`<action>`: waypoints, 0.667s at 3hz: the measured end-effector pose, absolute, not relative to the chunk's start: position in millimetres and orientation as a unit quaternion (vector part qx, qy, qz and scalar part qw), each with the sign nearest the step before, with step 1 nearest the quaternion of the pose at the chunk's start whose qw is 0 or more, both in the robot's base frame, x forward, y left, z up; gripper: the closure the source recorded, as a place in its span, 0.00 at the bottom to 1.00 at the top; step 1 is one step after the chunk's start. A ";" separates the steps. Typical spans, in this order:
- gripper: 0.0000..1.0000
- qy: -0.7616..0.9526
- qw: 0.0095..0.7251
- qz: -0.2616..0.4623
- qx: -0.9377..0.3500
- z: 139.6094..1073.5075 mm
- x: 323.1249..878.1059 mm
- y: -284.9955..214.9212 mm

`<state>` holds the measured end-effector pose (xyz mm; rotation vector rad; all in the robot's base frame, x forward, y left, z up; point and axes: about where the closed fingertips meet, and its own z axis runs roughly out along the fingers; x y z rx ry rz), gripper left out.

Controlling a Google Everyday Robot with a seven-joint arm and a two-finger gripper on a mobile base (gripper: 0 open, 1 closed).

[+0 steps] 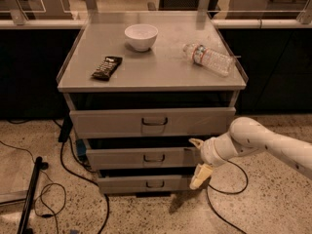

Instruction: Open middle drawer

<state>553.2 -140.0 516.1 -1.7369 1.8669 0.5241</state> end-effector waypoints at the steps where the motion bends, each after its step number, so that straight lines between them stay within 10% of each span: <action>1: 0.00 0.691 0.268 0.192 -0.644 515.9 553.4 -138.6; 2: 0.00 0.688 0.273 0.186 -0.646 515.4 553.9 -134.6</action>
Offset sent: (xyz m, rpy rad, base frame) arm 0.0029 0.0063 0.0018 -0.0074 -0.0519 -0.0070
